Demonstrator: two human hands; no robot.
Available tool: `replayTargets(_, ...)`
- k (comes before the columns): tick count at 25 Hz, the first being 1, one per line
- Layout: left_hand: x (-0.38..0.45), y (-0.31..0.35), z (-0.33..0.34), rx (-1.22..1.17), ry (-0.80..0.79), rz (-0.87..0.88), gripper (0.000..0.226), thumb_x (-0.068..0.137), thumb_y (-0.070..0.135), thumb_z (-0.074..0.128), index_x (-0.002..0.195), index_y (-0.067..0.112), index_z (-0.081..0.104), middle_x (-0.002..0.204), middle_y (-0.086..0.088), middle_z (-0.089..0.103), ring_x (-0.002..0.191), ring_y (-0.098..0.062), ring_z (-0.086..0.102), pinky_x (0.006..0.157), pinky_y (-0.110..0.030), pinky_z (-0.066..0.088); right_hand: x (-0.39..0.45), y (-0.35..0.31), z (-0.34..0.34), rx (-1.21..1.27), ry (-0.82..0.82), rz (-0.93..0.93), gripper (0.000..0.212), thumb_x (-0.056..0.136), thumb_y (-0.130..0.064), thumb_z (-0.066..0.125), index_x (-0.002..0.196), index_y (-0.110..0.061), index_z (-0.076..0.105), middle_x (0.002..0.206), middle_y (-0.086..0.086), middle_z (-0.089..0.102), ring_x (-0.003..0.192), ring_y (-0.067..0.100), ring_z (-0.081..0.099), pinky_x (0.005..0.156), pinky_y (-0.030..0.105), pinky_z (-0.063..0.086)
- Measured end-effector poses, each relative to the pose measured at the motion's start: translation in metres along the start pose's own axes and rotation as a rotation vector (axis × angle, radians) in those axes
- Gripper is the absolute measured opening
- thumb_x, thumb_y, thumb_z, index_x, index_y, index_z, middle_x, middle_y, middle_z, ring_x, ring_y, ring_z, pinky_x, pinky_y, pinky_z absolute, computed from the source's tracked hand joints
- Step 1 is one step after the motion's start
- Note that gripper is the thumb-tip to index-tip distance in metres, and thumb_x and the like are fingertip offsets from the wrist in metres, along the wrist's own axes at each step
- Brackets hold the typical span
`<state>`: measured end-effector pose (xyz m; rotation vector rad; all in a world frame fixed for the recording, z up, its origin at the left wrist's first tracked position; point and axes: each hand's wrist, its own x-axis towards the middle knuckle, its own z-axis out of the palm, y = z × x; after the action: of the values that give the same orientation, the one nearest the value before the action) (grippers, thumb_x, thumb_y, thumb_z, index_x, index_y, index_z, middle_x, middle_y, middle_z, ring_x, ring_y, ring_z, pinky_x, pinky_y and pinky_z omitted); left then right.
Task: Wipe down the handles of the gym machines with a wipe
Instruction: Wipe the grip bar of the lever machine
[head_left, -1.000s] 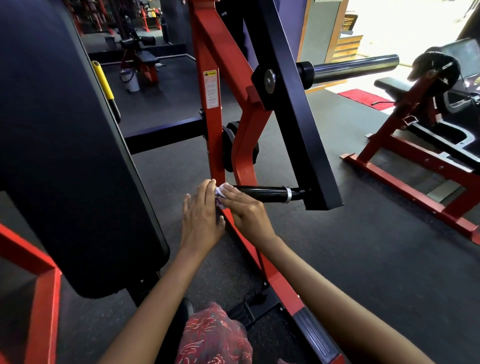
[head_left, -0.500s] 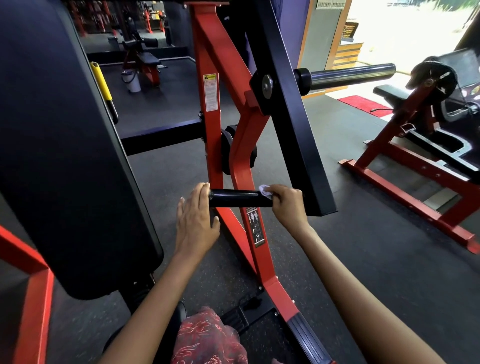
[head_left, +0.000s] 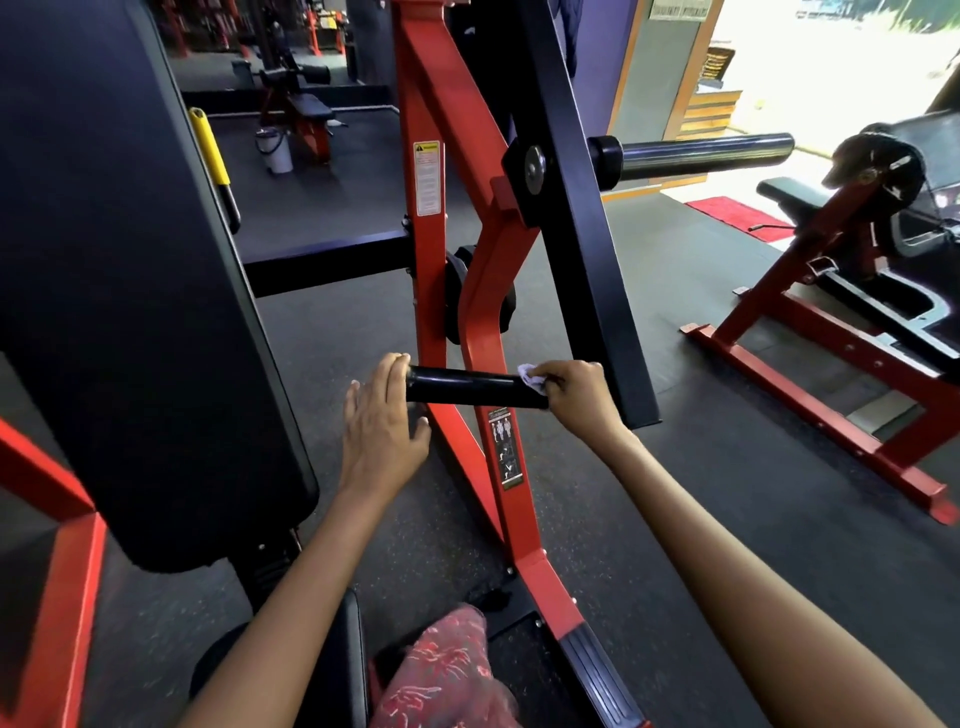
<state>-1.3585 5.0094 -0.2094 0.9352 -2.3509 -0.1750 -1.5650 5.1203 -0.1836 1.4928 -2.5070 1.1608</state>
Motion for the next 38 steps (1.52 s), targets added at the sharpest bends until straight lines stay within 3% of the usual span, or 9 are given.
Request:
replayTargets(5,-0.001,0.000,0.007,0.011,0.043,-0.002,0.080,0.077,0.014,0.072,0.145,0.006,0.029,0.148,-0.008,0.033,0.137,-0.024,0.034,0.116,-0.048,0.017,0.023,-0.063,0.028,0.110,-0.132,-0.181,0.034,0.073,0.011,0.048,0.089,-0.003,0.075,0.089,0.013,0.073,0.081,0.027,0.066,0.076,0.032,0.048)
replayTargets(8,-0.001,0.003,0.015,-0.002,0.114,-0.036,0.078,0.074,0.010,0.074,0.141,0.005,0.034,0.144,-0.009,0.038,0.131,-0.024,0.040,0.113,-0.052,0.027,0.021,-0.073,0.032,0.209,-0.176,-0.343,0.034,0.072,0.012,0.050,0.090,-0.003,0.075,0.088,0.013,0.073,0.079,0.021,0.067,0.071,0.028,0.046)
replayTargets(14,0.002,0.014,0.026,-0.135,0.222,-0.111,0.084,0.067,0.011,0.078,0.137,0.009,0.033,0.141,-0.009,0.039,0.129,-0.023,0.040,0.105,-0.056,0.036,0.043,0.002,0.002,0.178,-0.317,-0.090,0.023,0.083,0.001,0.057,0.094,-0.009,0.075,0.094,0.008,0.073,0.086,0.013,0.065,0.070,0.012,0.043)
replayTargets(16,0.004,0.018,0.029,-0.153,0.261,-0.161,0.082,0.067,0.011,0.077,0.137,0.010,0.034,0.142,-0.007,0.039,0.131,-0.022,0.039,0.106,-0.056,0.035,0.051,-0.003,0.003,0.148,-0.367,-0.122,0.023,0.083,0.002,0.056,0.092,-0.008,0.075,0.090,0.009,0.073,0.076,0.006,0.061,0.060,0.004,0.037)
replayTargets(19,0.006,0.024,0.034,-0.140,0.325,-0.207,0.077,0.070,0.011,0.075,0.136,0.009,0.036,0.142,-0.007,0.041,0.130,-0.021,0.040,0.102,-0.057,0.037,0.055,-0.032,0.015,0.228,-0.405,-0.248,0.028,0.078,0.008,0.053,0.090,-0.004,0.075,0.092,0.011,0.073,0.069,-0.010,0.055,0.060,-0.001,0.033)
replayTargets(24,0.009,0.032,0.036,-0.134,0.415,-0.281,0.063,0.074,0.026,0.053,0.134,0.013,0.037,0.140,-0.008,0.046,0.127,-0.019,0.041,0.100,-0.057,0.039,0.065,-0.074,0.047,0.374,-0.471,-0.310,0.027,0.080,0.005,0.054,0.094,-0.006,0.075,0.092,0.010,0.073,0.081,0.003,0.059,0.064,0.000,0.036)
replayTargets(29,0.008,0.032,0.034,-0.240,0.422,-0.313,0.062,0.074,0.020,0.058,0.133,0.018,0.037,0.138,-0.003,0.047,0.125,-0.010,0.041,0.100,-0.059,0.038,0.085,-0.052,0.043,0.456,-0.658,-0.265,0.019,0.083,0.001,0.059,0.093,-0.004,0.074,0.089,0.006,0.073,0.082,0.007,0.062,0.079,0.029,0.049)
replayTargets(33,0.006,0.027,0.032,-0.302,0.366,-0.318,0.077,0.068,-0.002,0.067,0.137,0.015,0.038,0.138,0.003,0.043,0.125,0.000,0.035,0.103,-0.057,0.037,0.076,-0.080,0.049,0.383,-0.557,-0.396,0.021,0.080,0.002,0.058,0.093,-0.004,0.074,0.091,0.012,0.073,0.084,0.013,0.067,0.070,0.023,0.049)
replayTargets(38,0.002,0.027,0.032,-0.424,0.278,-0.358,0.086,0.069,0.004,0.065,0.146,0.013,0.028,0.142,0.010,0.034,0.130,-0.011,0.039,0.105,-0.051,0.038,0.035,-0.047,0.047,0.413,-0.244,-0.837,0.030,0.077,0.000,0.049,0.098,0.003,0.071,0.101,0.016,0.070,0.101,0.024,0.064,0.090,0.028,0.047)
